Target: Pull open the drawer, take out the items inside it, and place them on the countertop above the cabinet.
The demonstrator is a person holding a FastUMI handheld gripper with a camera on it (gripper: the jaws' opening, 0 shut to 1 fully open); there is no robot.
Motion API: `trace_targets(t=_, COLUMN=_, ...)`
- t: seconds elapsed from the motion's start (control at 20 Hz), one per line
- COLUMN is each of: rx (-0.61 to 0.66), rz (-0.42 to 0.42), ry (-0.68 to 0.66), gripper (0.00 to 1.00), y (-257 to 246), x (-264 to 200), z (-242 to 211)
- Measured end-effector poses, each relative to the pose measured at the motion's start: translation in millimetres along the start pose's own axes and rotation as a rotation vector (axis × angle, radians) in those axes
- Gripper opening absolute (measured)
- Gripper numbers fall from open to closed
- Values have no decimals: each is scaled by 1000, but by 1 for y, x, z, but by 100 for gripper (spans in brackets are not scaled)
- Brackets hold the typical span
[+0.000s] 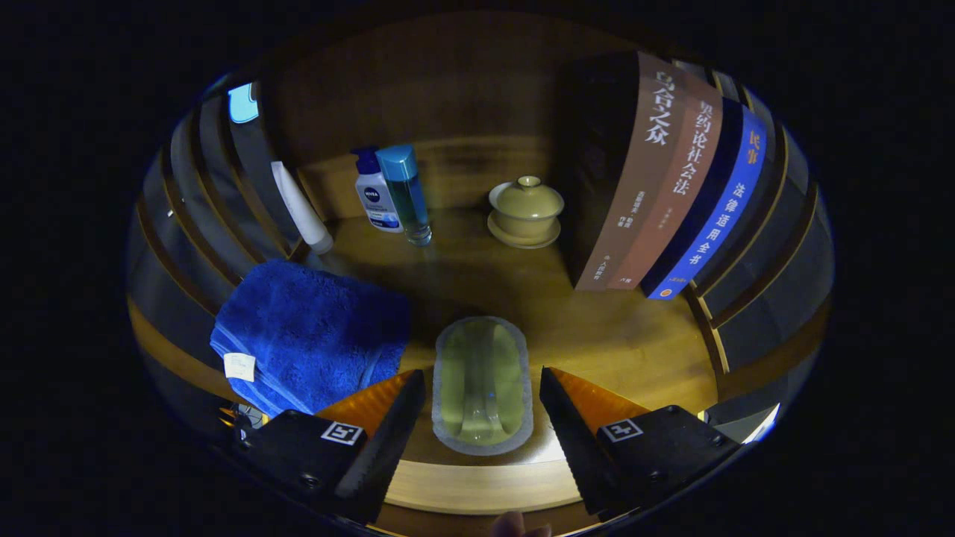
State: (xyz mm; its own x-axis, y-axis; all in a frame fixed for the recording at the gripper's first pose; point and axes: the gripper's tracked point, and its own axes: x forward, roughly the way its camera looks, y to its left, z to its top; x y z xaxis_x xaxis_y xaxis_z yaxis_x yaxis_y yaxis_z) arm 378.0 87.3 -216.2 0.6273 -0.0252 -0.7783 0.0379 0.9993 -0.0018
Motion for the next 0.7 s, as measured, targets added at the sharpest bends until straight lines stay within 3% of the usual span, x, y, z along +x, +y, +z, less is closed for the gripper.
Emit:
trace_targets(t=0.2, rx=16, rz=29, ry=-68, gripper=99, y=4, x=-30, z=0)
trace_targets(t=0.4, rx=-20, rz=60, ry=-242, gripper=99, y=6, x=-76, z=-3)
trace_targets(t=0.7, rx=26, rz=131, ry=-441, gripper=100, y=18, x=-154, z=-56)
